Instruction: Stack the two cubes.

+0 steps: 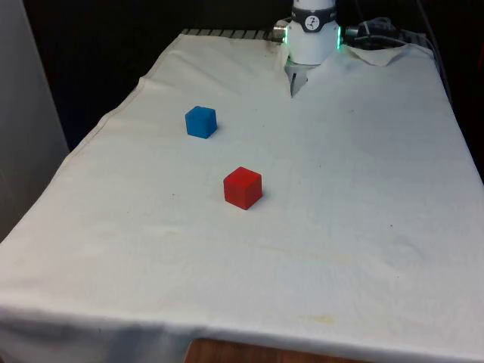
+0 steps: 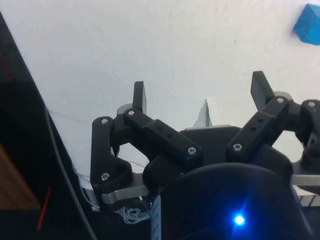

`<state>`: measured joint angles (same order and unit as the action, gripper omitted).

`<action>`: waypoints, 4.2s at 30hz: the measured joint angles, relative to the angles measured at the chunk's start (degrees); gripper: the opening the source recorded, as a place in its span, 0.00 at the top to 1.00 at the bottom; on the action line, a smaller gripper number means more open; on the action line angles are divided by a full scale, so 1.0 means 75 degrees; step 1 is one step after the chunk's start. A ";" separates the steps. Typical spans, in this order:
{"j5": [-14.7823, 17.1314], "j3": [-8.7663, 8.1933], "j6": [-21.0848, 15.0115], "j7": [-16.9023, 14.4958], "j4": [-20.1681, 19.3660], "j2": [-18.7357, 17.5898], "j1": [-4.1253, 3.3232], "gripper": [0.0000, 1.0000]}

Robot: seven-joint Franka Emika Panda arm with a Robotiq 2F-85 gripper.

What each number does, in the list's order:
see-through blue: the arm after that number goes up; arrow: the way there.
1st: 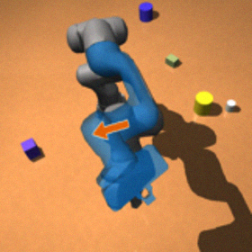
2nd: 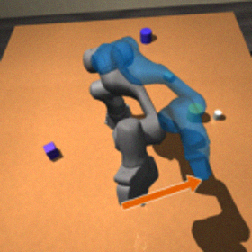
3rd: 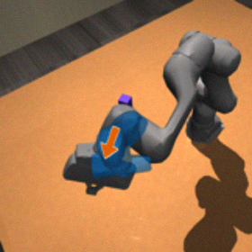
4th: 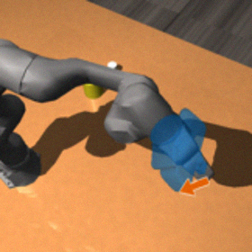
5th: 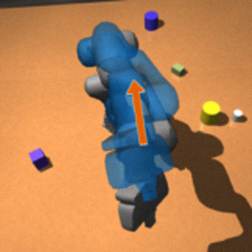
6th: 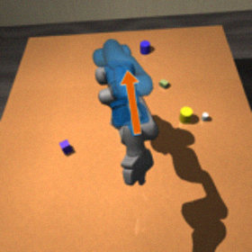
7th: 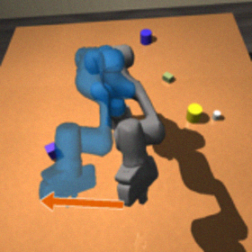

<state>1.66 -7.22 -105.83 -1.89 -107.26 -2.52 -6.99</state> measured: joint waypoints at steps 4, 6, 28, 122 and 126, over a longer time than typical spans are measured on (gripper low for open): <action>-0.0023 0.0000 0.0000 -0.0008 -0.0290 0.0275 0.0015 0.00; -0.0031 -0.0008 0.0000 -0.0008 -0.0359 0.0336 0.0015 0.00; -0.0420 -0.0183 -0.0626 -0.0191 -0.1963 0.1459 0.0153 0.00; -0.1138 -0.2811 -0.5730 -0.1062 -0.5134 0.0642 0.0443 0.00; -0.1138 -0.2964 -0.6020 -0.1092 -0.5241 0.0519 0.0451 0.00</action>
<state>-6.88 -29.45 -150.97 -10.08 -146.56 1.38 -3.61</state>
